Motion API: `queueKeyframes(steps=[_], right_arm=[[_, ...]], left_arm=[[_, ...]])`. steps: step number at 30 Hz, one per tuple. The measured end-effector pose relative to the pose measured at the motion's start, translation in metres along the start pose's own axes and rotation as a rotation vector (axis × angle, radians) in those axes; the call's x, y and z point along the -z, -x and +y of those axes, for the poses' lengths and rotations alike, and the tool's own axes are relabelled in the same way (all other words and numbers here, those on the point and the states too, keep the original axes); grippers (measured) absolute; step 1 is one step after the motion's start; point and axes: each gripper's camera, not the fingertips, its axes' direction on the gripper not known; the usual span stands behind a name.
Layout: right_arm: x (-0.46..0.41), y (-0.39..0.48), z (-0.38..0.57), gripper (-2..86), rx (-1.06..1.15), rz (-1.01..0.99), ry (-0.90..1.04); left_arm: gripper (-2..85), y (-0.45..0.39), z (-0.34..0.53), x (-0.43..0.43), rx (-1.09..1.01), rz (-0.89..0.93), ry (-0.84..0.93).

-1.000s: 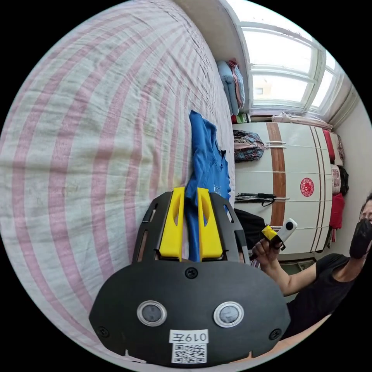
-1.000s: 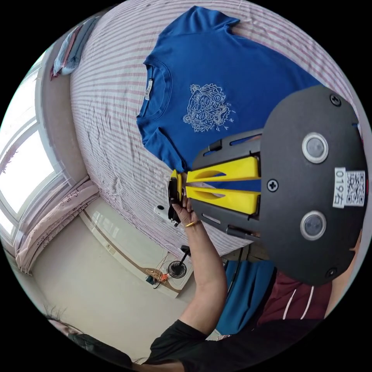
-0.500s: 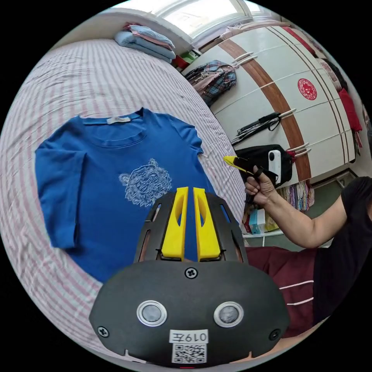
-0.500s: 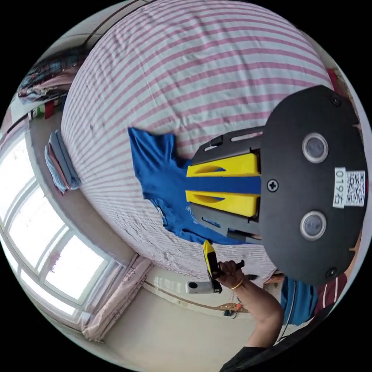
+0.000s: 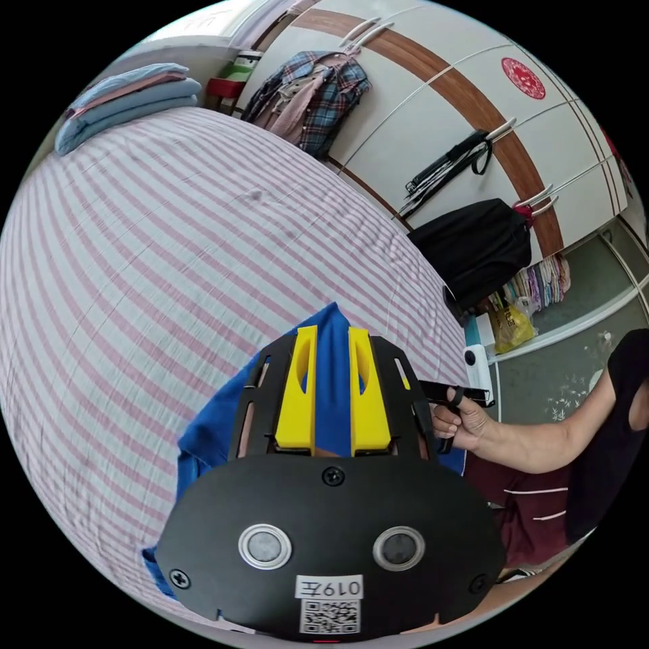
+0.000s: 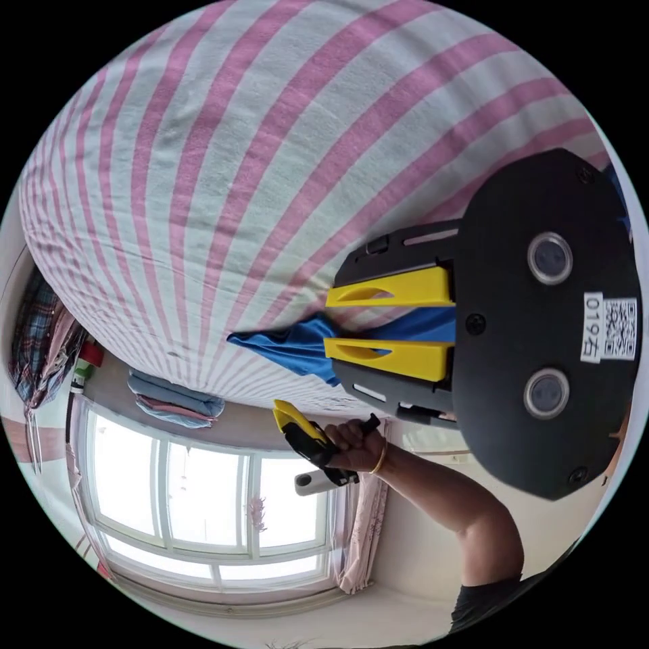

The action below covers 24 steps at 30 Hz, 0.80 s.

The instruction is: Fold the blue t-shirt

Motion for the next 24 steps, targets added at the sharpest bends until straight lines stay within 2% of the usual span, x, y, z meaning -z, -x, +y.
queueKeyframes(steps=[4,11,14,19,24], right_arm=[[0.006,-0.004,-0.007,7.6,-0.016,-0.025,-0.017],[0.020,-0.007,-0.018,5.7,-0.039,-0.044,-0.043],[0.027,-0.013,-0.018,4.9,-0.051,-0.065,-0.041],[0.033,-0.013,-0.015,3.8,-0.018,-0.062,-0.009],[0.033,-0.013,-0.006,2.6,-0.028,-0.085,-0.004]], left_arm=[[7.5,0.003,-0.067,-0.028,-0.070,0.017,0.123],[8.8,0.001,-0.150,-0.069,-0.110,0.090,0.226],[9.0,-0.009,-0.186,-0.086,-0.192,0.077,0.282],[8.9,-0.032,-0.242,-0.121,-0.375,0.053,0.478],[7.2,-0.041,-0.280,-0.143,-0.406,0.080,0.535]])
